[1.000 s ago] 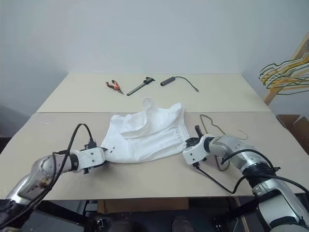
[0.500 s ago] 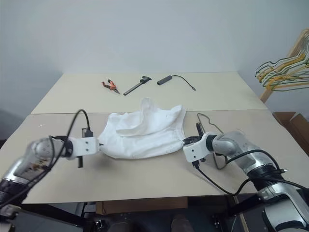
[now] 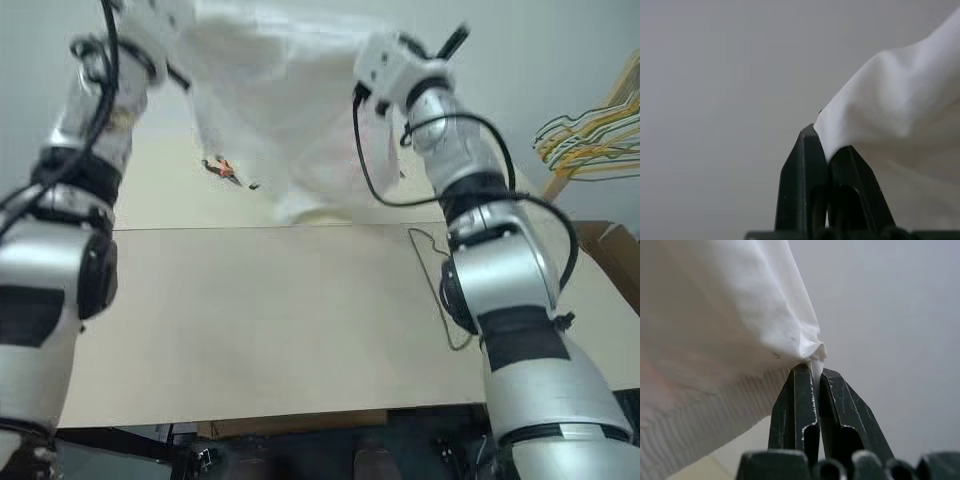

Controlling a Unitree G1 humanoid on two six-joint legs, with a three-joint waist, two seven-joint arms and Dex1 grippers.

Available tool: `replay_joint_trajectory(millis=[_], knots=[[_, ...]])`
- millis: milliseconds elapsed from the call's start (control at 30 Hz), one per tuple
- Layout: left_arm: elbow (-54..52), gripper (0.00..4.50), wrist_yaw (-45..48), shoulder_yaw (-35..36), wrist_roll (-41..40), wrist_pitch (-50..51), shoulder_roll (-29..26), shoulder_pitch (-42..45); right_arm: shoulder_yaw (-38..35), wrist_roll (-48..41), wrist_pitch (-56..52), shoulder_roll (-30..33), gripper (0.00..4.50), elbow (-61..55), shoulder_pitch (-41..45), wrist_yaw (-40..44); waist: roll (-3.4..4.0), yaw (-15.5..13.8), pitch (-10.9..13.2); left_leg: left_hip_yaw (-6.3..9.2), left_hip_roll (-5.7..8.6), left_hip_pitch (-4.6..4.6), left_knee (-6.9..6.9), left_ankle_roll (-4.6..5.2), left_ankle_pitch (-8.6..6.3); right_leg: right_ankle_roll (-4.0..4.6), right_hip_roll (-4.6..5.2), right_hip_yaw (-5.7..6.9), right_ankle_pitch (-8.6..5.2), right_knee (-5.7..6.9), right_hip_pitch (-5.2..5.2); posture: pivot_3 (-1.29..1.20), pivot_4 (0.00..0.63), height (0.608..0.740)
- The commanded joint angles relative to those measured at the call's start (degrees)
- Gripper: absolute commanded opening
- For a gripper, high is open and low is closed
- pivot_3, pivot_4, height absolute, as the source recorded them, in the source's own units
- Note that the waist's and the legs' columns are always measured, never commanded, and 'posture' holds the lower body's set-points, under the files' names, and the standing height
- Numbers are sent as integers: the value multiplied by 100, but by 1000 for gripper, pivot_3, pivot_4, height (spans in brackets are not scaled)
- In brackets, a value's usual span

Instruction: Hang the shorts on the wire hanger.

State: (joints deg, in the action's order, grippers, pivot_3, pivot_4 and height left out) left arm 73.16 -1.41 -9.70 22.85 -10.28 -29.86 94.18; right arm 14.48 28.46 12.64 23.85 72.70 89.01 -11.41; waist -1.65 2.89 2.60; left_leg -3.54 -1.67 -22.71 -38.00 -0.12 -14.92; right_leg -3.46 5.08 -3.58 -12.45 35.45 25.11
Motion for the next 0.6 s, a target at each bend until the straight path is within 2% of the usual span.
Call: replay_joint_trajectory(millis=[33, 167, 267, 367, 467, 500, 600], knots=[[244, 43, -894, 99, 76, -310, -92, 376, -232, -74, 438, 196, 0, 204, 234, -978, 0, 30, 0, 0, 6, -13, 17, -2, 1, -4, 8, 1, -3, -11, 16, -11, 0, 740], [138, 43, -785, 132, -40, -1079, -78, 17, -36, 139, 975, 398, 0, 192, -196, -1241, 1, 107, 1, 1, 16, -55, 19, -5, 0, -11, 20, 16, -7, -41, 37, -8, 0, 740], [-322, 43, 62, 125, -294, -1911, -50, -1130, 286, 398, 1525, 593, 0, 118, -987, -1034, 7, 104, -16, 4, 28, -24, 16, -5, 0, -17, 32, 22, -10, -49, -9, -8, 0, 740], [-1038, 43, 736, 224, -624, -2212, -39, -2024, 521, 586, 1935, 741, 0, 24, -1438, -921, 6, 163, -13, -1, 31, 38, 10, 1, 4, -25, 33, 20, -15, -68, -87, -2, 0, 740], [-3090, 43, 1722, 204, -1120, -2153, -227, -3965, 1026, 1024, 2672, 1013, 0, -155, -2170, -776, 8, 281, -13, 8, 36, 40, 4, 1, 26, -22, 39, 12, -6, -33, -80, 13, 3, 740], [-4110, 43, 2125, 239, -1403, -1807, -375, -4773, 1192, 1157, 2972, 1117, 0, -251, -2440, -697, 9, 304, -13, 11, 35, 47, 4, 1, 26, -22, 38, 10, -6, -28, -84, 19, 8, 740], [-6238, 43, 2886, 451, -1921, -679, -746, -6284, 1438, 1323, 3572, 1310, 0, -469, -2914, -494, 9, 438, -13, 20, 24, 55, 4, 2, 25, -20, 32, -11, -6, -11, -80, 33, 17, 740]])
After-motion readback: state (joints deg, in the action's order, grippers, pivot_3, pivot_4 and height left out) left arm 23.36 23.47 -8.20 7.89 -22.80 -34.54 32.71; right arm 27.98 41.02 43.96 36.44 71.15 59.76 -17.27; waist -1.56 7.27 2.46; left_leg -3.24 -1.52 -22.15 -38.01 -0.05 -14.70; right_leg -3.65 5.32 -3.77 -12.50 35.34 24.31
